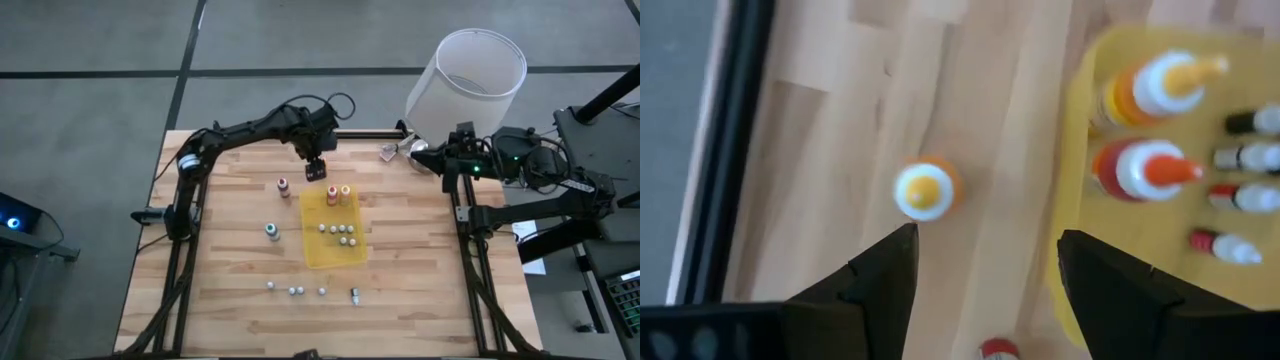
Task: Pick & Place food coloring
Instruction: Put the large yellow food coloring bottle into the bin
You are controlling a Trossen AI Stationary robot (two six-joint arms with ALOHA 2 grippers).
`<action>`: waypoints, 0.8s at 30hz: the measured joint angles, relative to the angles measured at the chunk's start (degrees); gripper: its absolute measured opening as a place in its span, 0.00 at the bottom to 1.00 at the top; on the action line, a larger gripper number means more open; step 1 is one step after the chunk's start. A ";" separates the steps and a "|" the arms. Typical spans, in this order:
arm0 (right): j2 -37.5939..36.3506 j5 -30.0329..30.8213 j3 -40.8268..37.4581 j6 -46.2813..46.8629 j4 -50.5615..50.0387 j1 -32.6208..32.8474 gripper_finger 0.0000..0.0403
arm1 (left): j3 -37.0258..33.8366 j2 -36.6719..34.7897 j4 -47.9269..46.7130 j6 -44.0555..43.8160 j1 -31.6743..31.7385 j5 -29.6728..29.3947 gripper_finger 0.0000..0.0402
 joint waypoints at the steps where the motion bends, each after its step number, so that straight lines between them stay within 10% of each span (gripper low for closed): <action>1: 0.00 0.00 0.00 0.08 -0.21 0.02 0.02 | 0.39 0.00 0.22 -0.51 0.61 0.81 0.53; 24: 0.00 -0.04 0.00 -0.79 -0.93 0.02 0.02 | 0.66 5.01 4.74 -4.48 4.98 7.18 0.53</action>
